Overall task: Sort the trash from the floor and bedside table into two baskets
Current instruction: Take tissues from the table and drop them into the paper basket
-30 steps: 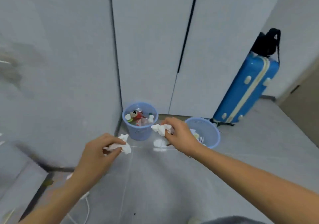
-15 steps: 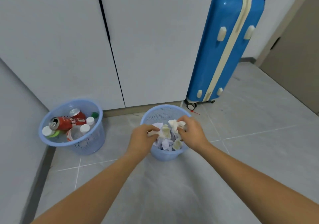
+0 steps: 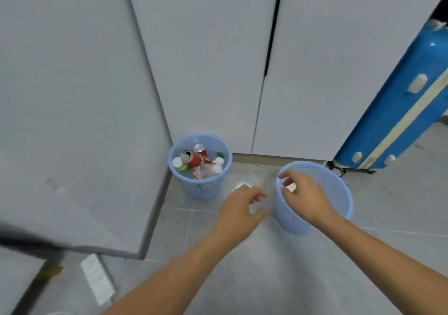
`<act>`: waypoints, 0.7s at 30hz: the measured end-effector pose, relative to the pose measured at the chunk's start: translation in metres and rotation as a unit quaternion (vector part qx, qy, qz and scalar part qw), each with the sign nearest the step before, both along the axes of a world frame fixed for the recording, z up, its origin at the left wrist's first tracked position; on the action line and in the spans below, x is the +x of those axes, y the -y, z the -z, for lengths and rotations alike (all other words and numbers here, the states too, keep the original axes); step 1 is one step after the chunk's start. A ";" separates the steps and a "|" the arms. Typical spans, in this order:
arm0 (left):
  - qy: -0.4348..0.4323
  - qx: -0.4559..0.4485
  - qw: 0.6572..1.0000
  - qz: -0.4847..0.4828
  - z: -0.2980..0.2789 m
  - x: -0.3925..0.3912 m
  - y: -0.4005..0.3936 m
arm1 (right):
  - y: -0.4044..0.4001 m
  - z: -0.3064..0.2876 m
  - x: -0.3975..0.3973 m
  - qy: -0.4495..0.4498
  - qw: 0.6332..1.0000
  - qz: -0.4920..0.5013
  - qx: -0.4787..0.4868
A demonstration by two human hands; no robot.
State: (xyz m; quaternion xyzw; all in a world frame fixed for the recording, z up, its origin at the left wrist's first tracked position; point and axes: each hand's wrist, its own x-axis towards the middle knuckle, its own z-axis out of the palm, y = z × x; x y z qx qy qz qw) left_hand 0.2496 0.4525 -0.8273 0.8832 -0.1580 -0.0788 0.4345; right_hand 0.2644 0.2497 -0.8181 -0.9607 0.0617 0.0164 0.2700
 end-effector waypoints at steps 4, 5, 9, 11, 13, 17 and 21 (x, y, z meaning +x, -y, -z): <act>0.042 -0.009 0.993 -0.108 -0.073 -0.056 -0.131 | -0.127 -0.076 -0.018 0.040 0.991 -0.099 0.075; 0.055 -0.008 0.989 -0.136 -0.089 -0.070 -0.166 | -0.161 -0.090 -0.024 0.048 0.987 -0.130 0.086; 0.089 0.007 0.967 -0.238 -0.149 -0.129 -0.295 | -0.297 -0.151 -0.060 0.060 0.961 -0.235 0.130; 0.088 0.010 0.953 -0.291 -0.171 -0.160 -0.350 | -0.360 -0.172 -0.081 0.054 0.948 -0.275 0.153; 0.091 0.009 0.937 -0.337 -0.189 -0.189 -0.395 | -0.414 -0.187 -0.100 0.052 0.935 -0.308 0.168; 0.090 -0.001 0.907 -0.412 -0.215 -0.251 -0.468 | -0.507 -0.208 -0.136 0.055 0.914 -0.363 0.174; 0.109 0.014 0.878 -0.465 -0.229 -0.299 -0.529 | -0.582 -0.220 -0.163 0.064 0.897 -0.410 0.149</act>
